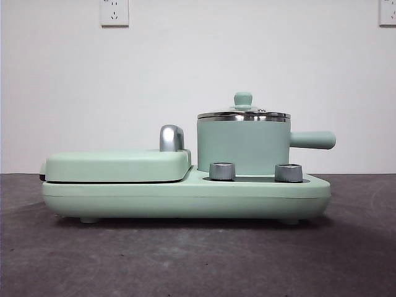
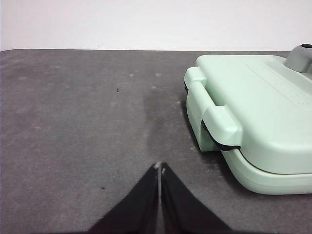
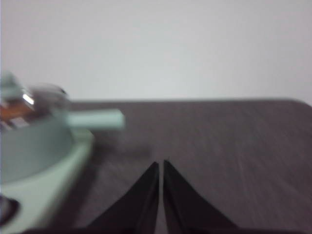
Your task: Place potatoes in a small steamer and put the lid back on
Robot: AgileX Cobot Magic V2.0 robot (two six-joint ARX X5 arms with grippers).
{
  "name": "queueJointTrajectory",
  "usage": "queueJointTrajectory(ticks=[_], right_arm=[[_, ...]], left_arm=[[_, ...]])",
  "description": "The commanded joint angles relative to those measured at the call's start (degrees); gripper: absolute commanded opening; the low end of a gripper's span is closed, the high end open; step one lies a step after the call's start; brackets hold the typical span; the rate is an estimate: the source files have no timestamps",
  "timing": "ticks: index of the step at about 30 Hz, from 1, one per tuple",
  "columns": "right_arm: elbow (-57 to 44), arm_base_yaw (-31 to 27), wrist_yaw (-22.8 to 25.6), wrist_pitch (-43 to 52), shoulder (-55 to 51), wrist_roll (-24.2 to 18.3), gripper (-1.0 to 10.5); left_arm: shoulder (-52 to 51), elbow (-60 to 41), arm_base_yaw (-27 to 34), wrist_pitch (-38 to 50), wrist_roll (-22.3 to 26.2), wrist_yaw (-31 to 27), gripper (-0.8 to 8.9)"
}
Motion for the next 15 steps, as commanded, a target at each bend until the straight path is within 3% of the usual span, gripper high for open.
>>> queueJointTrajectory(ticks=[1,11,15], right_arm=[[-2.1,0.0,2.6,1.2,-1.3,-0.9,0.1],[-3.4,0.1,5.6,-11.3,-3.9,-0.5,0.1],[-3.4,0.8,5.4,-11.2,-3.9,-0.8,0.1]], left_arm=[[-0.1,-1.0,0.1,-0.5,0.4,-0.2,0.05],[-0.1,-1.0,0.1,-0.5,0.4,-0.2,0.05],[-0.1,-1.0,0.1,-0.5,0.4,-0.2,0.05]])
